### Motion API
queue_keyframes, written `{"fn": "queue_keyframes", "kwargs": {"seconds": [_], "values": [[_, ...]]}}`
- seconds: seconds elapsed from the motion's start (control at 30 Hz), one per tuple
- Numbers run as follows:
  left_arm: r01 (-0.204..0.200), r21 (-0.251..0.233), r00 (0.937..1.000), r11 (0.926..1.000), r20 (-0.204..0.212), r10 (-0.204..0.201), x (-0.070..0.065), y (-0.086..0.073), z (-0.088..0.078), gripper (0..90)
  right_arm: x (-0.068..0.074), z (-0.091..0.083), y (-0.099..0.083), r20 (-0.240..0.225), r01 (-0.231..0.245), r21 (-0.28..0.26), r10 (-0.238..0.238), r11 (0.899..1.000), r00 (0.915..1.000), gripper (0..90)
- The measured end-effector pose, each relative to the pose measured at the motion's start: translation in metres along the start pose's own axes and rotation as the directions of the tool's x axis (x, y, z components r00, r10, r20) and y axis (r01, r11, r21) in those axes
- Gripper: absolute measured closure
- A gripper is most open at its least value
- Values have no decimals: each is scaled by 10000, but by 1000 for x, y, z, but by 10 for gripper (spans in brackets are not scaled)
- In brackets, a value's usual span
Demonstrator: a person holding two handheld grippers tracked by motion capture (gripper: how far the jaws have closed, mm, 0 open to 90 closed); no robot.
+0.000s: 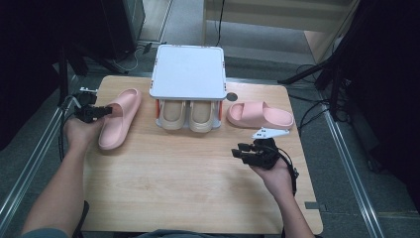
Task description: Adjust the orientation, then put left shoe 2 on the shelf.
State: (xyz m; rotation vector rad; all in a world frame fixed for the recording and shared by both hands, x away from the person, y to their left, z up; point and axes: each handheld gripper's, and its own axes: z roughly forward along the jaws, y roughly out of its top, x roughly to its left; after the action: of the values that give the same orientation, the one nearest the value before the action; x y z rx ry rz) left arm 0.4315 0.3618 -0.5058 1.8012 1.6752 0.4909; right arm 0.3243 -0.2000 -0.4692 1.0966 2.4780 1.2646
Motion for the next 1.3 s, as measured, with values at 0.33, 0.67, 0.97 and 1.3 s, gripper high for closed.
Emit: {"fn": "queue_keyframes", "kwargs": {"seconds": [0.33,0.67,0.97,1.3], "values": [[222,303,9994,9993,-269,-214,-3,5,-3,830,0,0,0,-18,7,-35,-7,10000,10000,616],[767,591,9968,9953,-254,-753,-3,17,-20,828,0,2,3,-123,87,-37,-87,10000,9999,616],[527,661,9980,9964,-371,-503,-12,40,-36,823,1,11,10,-364,253,-10,-254,9997,9990,616],[537,784,9981,9955,-341,-511,-20,64,-49,823,1,15,14,-505,288,-8,-288,9996,9983,616]]}}
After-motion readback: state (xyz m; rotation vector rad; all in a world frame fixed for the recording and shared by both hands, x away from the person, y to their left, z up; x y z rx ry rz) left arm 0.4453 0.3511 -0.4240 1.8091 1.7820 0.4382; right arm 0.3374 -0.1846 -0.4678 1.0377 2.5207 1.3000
